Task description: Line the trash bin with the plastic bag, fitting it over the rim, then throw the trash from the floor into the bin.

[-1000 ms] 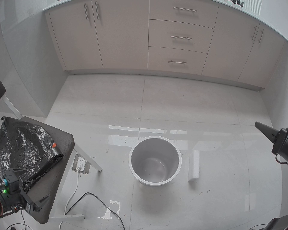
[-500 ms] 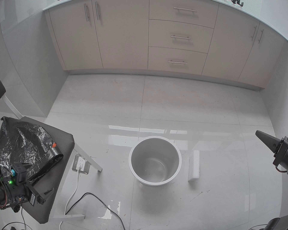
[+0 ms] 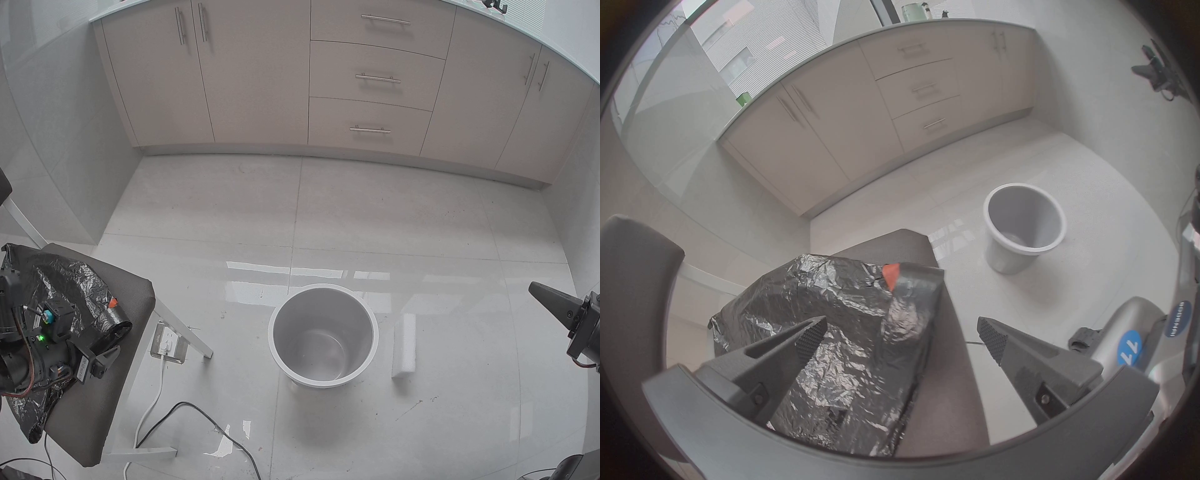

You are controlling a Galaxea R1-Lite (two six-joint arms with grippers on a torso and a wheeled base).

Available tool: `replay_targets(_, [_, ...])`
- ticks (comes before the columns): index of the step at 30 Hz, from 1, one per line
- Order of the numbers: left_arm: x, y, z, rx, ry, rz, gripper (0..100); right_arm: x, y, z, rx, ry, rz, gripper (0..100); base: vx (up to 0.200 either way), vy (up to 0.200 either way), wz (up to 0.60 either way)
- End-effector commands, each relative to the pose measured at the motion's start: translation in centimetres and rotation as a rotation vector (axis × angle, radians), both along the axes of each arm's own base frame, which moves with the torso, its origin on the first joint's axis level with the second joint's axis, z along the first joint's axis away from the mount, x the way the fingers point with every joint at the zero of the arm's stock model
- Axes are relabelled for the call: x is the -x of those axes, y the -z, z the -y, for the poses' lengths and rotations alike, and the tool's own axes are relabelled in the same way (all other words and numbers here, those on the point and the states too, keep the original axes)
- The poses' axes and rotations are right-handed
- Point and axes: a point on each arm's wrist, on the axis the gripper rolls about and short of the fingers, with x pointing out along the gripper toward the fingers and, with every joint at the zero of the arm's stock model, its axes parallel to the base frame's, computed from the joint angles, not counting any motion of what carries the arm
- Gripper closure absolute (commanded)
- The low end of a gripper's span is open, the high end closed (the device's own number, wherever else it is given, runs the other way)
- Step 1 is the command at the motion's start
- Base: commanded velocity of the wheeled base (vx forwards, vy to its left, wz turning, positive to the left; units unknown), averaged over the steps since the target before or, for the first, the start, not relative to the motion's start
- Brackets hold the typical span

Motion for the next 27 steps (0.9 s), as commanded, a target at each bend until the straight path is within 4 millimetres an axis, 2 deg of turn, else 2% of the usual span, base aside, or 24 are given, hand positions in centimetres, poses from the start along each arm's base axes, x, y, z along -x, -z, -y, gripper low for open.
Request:
replay_targets(1, [-1.9, 1.4, -0.2, -0.022, -0.036, -0.073, 0, 0.0, 0.1, -0.1, 0.002, -0.006, -0.005, 100, 0.0, 0.0, 0.0])
replay_targets(27, [-5.4, 0.3, -1.3, -0.029, -0.118, -0.045, 0, 0.1, 0.3, 0.0, -0.008, -0.006, 0.02, 100, 0.0, 0.0, 0.0])
